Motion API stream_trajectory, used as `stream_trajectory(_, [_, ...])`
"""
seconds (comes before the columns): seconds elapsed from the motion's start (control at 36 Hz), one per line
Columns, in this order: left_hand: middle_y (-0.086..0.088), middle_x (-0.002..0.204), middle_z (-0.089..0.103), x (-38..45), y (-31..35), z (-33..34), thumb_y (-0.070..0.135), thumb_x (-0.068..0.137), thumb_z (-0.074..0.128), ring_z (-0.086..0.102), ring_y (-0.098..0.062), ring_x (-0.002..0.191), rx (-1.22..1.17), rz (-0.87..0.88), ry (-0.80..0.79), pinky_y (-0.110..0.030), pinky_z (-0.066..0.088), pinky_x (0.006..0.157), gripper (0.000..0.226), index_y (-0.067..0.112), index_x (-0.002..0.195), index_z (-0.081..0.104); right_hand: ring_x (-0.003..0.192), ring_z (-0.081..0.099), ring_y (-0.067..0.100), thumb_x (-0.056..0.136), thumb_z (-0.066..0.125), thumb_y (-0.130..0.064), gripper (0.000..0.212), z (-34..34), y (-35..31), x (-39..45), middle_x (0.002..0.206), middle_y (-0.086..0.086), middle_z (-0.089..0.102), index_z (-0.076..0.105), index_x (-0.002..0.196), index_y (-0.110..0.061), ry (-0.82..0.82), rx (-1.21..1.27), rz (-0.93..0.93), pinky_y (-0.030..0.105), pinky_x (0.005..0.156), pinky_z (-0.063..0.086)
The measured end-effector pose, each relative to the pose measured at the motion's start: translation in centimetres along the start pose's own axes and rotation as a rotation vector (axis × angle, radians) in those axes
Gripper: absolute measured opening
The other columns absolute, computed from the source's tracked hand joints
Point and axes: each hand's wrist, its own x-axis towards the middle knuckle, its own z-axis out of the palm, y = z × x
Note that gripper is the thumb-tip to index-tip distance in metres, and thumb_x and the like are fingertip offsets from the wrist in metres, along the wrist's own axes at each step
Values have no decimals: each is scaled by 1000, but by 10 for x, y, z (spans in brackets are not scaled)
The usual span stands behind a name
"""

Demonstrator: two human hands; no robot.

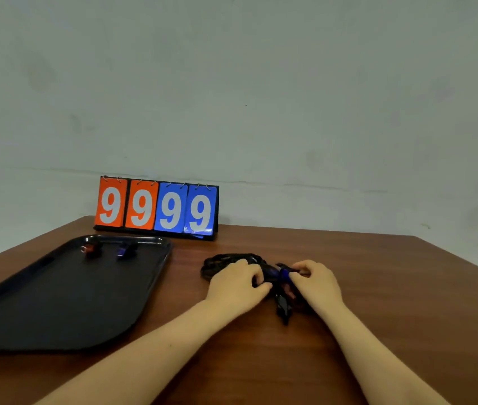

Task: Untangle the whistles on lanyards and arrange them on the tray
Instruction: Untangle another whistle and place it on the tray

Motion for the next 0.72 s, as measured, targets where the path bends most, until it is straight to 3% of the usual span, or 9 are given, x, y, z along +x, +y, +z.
stream_trajectory(0.14, [8,86,53,9,-16,0,52,90,53,56,-11,79,-10,-119,77,-29,44,67,43,21,61,54,88,58,8,87,66,-29,14,4,-4,0,102,-8,64,65,101,-25,-67,22,-43,18,65,42])
stream_trajectory(0.25, [-1,62,49,16,-35,-2,44,92,52,49,-16,55,-117,-255,53,-30,47,60,43,20,57,43,85,62,7,88,66,-33,12,-2,-10,-3,91,-9,68,68,93,-22,-57,170,-34,20,68,47])
stream_trajectory(0.31, [-4,70,57,18,-44,-7,41,90,52,51,-13,57,-126,-259,44,-34,50,63,40,19,58,45,77,62,6,90,64,-30,13,-7,-15,-5,82,-6,68,69,94,-19,-53,301,-19,19,65,46])
stream_trajectory(0.42, [4,90,57,11,-51,-17,39,90,50,56,-11,81,-301,-212,87,-35,52,79,26,20,72,55,69,61,11,94,57,-23,16,-13,-27,-8,71,1,66,69,100,-15,-29,567,11,19,64,45])
stream_trajectory(0.47, [0,91,58,9,-49,-21,32,92,49,57,-15,85,-458,-181,153,-37,51,80,19,18,83,57,61,57,10,95,54,-18,16,-14,-35,-12,68,4,63,69,93,-13,-34,717,29,18,58,46])
stream_trajectory(0.56, [5,95,60,11,-45,-25,26,96,49,56,-9,91,-632,-159,195,-26,49,80,12,20,93,59,61,55,16,95,53,-14,19,-10,-45,-12,65,6,64,69,92,-6,-97,909,130,25,60,47])
stream_trajectory(0.64, [5,94,61,11,-41,-26,26,98,46,56,-8,86,-802,-198,155,-24,46,77,14,24,96,59,60,53,16,93,55,-15,17,-4,-55,-7,63,5,63,68,95,-3,-166,927,216,28,60,43])
stream_trajectory(0.72, [-1,97,65,12,-39,-25,31,100,44,60,-13,78,-922,-268,67,-26,52,71,23,19,113,60,64,57,17,92,58,-15,14,-2,-67,-1,66,5,66,68,90,-6,-150,889,219,29,64,45])
